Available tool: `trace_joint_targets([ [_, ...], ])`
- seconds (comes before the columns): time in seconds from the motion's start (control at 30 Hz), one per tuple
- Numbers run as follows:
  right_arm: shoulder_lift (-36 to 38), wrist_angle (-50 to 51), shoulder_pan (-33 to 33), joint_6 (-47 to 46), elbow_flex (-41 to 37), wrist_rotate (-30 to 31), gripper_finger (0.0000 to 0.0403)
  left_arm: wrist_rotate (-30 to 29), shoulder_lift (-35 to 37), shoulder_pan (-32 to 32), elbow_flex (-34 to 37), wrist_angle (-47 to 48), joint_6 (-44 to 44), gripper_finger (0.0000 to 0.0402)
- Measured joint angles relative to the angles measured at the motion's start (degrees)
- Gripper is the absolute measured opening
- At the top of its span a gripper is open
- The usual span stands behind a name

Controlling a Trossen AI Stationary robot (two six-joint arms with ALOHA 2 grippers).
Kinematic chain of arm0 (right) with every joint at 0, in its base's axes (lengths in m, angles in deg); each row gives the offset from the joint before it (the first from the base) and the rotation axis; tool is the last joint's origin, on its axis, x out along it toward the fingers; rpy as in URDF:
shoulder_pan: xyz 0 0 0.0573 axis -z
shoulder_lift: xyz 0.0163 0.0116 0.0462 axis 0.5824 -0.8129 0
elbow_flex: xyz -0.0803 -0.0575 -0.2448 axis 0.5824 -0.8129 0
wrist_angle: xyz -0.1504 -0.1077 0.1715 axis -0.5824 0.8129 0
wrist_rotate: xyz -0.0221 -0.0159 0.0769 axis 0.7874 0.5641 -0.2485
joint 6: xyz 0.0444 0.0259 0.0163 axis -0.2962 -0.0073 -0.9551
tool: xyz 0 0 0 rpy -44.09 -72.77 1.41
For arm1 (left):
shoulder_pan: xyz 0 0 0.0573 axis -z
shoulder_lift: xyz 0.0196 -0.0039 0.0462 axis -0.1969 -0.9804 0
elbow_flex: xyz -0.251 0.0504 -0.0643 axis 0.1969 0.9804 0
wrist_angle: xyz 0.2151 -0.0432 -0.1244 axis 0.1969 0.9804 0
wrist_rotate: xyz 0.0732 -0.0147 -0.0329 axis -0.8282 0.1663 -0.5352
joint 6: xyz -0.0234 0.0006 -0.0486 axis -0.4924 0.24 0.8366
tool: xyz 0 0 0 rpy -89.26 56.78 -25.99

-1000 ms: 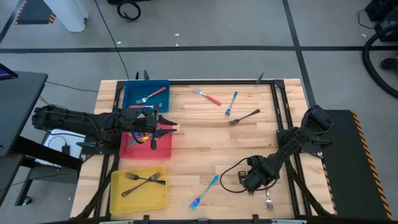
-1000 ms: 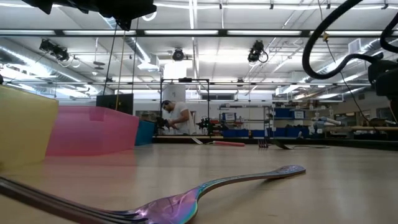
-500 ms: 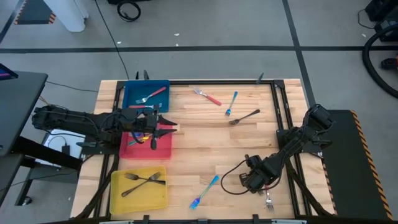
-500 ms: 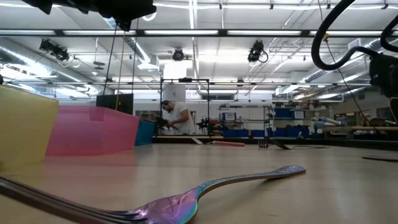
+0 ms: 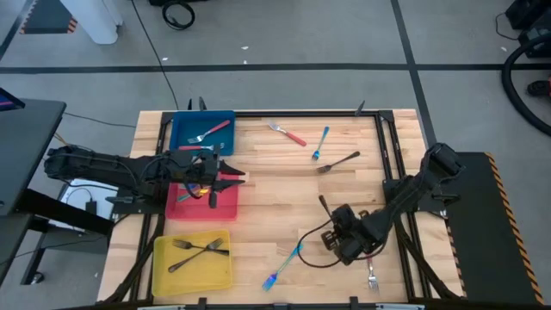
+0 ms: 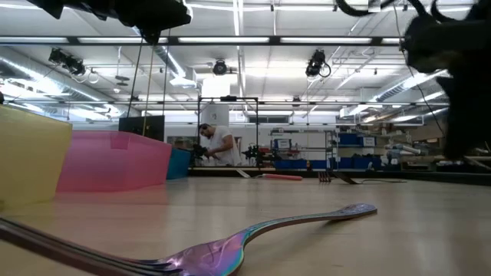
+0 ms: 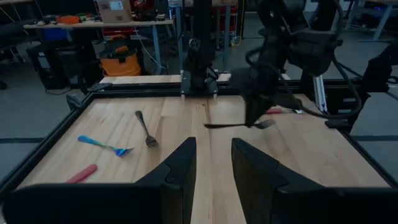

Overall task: Sort silverware by color (type)
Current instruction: Put the black fork into the yellow bin

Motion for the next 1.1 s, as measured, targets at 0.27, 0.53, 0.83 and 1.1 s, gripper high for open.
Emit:
trace_joint_targets([
  [0.27,2.8,-2.2,7.7,21.0,1.2,11.5,0.0011,0.0,-4.9,-0.1,0.0,-3.3,1.8,0.0102],
  [0.53,5.0,-14.6,16.5,47.7,1.3,21.0,0.0011,0.0,-13.7,-0.1,0.0,-16.6,7.6,0.0102],
  [0.83,5.2,-38.1,21.5,77.6,1.3,22.0,0.0011,-0.2,-25.5,-0.2,0.0,-32.3,14.8,0.0102],
  [1.1,5.2,-45.8,21.6,86.2,1.4,23.1,0.0011,-4.2,-31.1,-2.0,0.0,-40.3,18.5,0.0102],
])
